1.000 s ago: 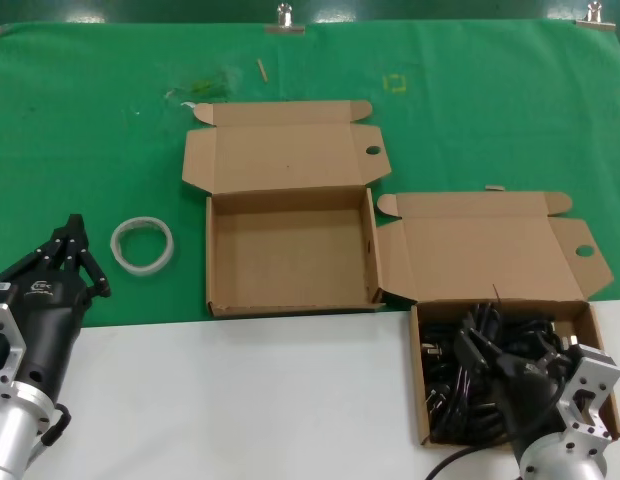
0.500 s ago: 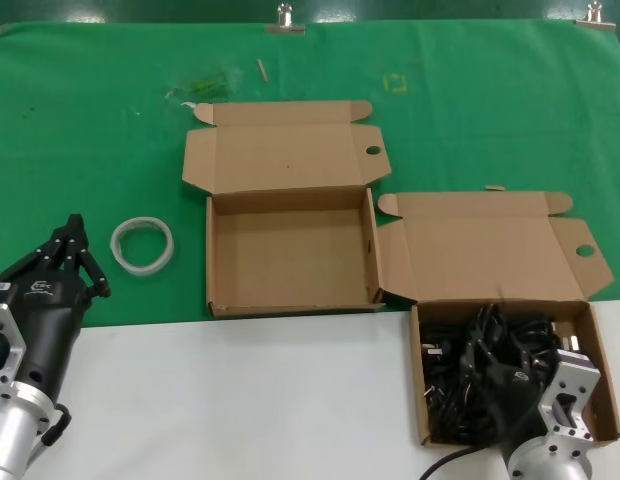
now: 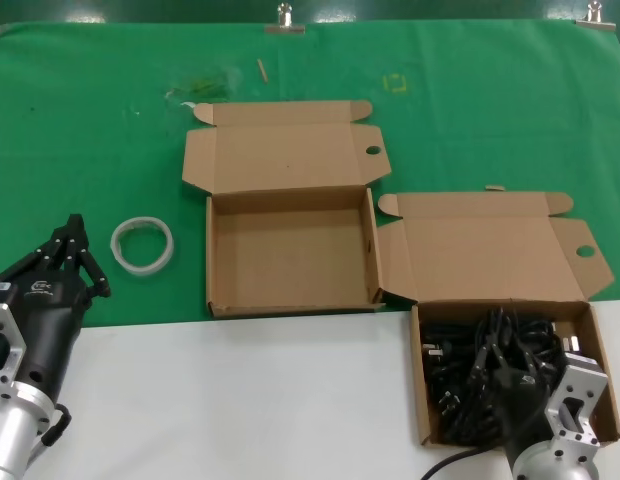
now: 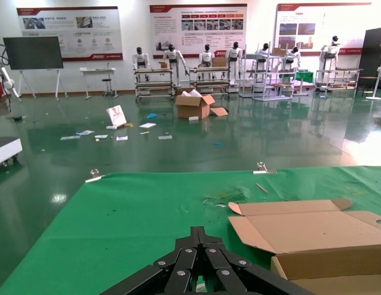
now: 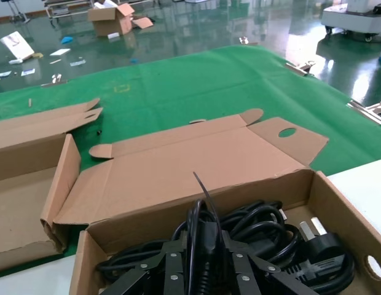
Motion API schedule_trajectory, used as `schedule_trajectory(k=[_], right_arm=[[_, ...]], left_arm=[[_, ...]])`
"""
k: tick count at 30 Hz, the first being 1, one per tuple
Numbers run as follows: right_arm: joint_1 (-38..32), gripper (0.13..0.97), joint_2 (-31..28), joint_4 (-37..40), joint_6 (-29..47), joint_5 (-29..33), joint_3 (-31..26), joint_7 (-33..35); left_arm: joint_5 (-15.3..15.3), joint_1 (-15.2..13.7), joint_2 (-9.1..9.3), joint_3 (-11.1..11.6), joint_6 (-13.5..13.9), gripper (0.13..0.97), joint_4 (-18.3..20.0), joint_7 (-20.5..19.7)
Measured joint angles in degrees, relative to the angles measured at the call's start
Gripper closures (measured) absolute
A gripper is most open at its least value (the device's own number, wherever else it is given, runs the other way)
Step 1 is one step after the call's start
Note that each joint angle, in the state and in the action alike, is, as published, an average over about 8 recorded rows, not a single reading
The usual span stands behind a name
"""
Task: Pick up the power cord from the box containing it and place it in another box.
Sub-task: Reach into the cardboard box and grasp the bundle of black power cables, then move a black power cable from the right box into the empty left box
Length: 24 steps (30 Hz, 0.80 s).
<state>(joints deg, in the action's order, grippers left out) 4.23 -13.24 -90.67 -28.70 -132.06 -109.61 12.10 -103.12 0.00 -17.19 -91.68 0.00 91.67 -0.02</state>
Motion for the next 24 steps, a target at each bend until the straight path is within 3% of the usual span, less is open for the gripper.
schedule_trajectory(k=[7, 15, 20, 24], right_arm=[[1.5, 0.863, 0.0, -3.8, -2.0, -1.3, 0.1, 1.2], [2.5, 0.867, -1.7, -13.3, -7.0, -5.7, 0.5, 3.6], [-0.5, 0.876, -3.7, -18.1, -9.1, -8.5, 0.1, 5.7], [-6.8, 0.885, -4.7, -17.7, -8.0, -10.8, -1.7, 7.9]], left_arm=[[0.0, 0.0, 0.00, 0.0, 0.0, 0.957, 0.0, 0.0], [0.0, 0.0, 0.00, 0.0, 0.0, 0.957, 0.0, 0.0], [0.0, 0.0, 0.00, 0.0, 0.0, 0.957, 0.0, 0.0], [0.0, 0.0, 0.00, 0.0, 0.0, 0.957, 0.0, 0.0]])
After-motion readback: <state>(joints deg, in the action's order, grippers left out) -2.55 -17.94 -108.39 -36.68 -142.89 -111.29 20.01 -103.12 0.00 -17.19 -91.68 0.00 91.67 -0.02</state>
